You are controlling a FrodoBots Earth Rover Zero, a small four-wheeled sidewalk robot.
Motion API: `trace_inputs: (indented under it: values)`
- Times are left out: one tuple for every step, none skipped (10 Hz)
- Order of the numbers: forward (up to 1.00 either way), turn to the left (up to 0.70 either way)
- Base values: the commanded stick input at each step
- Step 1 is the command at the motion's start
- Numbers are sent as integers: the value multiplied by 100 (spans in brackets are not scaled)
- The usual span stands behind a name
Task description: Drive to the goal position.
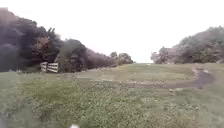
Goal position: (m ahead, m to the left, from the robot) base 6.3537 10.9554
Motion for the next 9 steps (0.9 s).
trace_inputs:
  values:
    - [85, 0]
    - [85, 0]
    - [85, 0]
    - [85, 0]
    - [85, 0]
    - [85, 0]
    - [85, 0]
    - [85, 0]
    - [85, 0]
